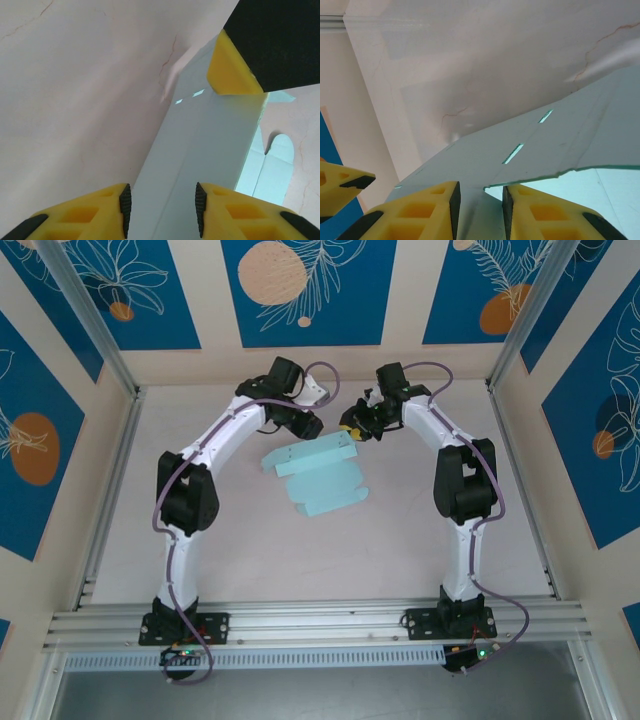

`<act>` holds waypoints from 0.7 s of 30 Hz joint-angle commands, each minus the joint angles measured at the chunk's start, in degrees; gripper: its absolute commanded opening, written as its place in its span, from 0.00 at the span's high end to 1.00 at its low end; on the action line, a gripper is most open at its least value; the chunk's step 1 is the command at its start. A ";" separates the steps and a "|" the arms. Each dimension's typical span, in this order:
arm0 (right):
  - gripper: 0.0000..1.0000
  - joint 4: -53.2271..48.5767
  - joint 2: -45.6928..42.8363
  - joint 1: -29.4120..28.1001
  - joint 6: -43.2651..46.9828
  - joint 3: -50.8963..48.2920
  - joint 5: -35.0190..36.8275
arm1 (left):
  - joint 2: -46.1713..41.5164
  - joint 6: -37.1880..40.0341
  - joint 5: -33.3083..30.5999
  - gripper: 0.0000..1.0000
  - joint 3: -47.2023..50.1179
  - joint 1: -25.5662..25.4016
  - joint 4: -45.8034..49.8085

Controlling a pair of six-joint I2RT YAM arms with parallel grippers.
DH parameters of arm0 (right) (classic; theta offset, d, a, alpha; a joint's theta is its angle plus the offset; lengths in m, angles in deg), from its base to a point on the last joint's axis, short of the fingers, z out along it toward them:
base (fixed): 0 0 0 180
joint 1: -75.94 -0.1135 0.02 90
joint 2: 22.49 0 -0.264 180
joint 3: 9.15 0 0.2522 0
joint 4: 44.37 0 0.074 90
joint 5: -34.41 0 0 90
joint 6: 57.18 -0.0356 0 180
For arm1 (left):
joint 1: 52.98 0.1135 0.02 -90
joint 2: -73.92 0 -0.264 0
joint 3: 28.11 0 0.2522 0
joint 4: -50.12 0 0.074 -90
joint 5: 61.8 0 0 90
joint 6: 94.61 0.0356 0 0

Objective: Fold the paper box

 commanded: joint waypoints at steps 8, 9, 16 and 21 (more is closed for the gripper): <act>0.68 -0.50 0.70 -0.70 0.12 1.48 -1.75 | -0.39 -0.14 0.11 0.62 4.30 -0.10 -1.38; 0.68 -0.39 0.75 -0.70 0.11 1.48 -1.77 | -0.78 -0.20 0.47 0.61 4.81 -0.11 -1.86; 0.68 -0.30 1.03 -0.79 -0.15 1.52 -1.95 | -2.56 0.95 1.90 0.55 6.76 -0.29 -3.78; 0.69 -0.43 1.45 -0.84 -0.22 1.52 -2.06 | -2.00 3.02 2.27 0.54 7.01 -0.38 -4.12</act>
